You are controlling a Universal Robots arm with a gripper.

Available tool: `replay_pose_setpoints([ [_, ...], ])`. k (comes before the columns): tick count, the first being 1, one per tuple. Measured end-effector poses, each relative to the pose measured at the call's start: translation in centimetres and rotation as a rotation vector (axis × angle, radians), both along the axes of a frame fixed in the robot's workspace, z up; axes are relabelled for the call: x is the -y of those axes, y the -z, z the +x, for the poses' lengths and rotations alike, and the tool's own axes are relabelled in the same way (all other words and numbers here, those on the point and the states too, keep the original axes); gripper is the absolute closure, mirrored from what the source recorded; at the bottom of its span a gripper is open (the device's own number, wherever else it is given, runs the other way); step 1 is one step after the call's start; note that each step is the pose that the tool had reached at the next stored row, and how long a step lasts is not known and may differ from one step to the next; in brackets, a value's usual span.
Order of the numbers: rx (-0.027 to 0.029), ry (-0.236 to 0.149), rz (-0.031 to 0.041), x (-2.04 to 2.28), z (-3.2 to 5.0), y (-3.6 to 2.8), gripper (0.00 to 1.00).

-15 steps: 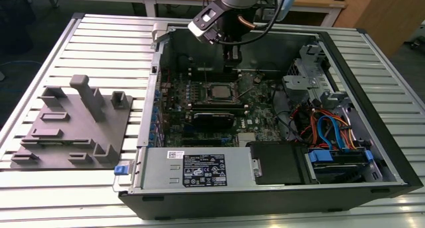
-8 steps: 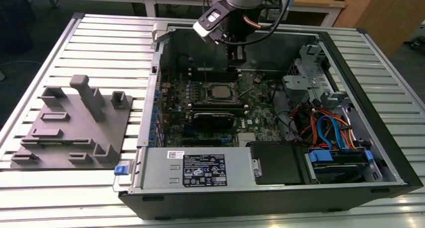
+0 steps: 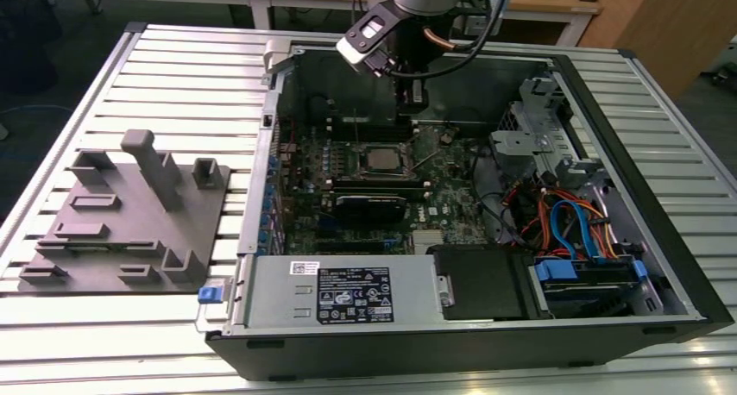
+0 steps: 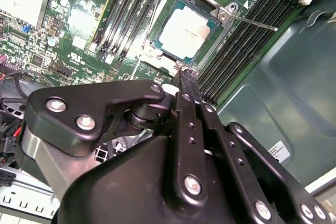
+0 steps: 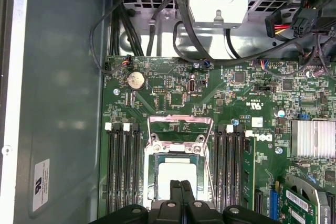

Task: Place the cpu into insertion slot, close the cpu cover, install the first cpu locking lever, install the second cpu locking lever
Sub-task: 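Close the cpu cover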

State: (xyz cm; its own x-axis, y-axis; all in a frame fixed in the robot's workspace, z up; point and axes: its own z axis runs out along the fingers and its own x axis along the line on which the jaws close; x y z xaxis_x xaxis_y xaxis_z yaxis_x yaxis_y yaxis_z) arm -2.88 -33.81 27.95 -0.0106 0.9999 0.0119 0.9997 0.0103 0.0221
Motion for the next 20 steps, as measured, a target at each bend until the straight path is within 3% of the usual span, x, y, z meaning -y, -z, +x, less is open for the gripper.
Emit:
replay_pose_setpoints([
  [11,-0.0005,0.000,0.0001,0.01,0.52,0.00,0.90],
  [20,-0.0013,-0.001,0.0000,0.30,0.71,0.02,0.90],
])
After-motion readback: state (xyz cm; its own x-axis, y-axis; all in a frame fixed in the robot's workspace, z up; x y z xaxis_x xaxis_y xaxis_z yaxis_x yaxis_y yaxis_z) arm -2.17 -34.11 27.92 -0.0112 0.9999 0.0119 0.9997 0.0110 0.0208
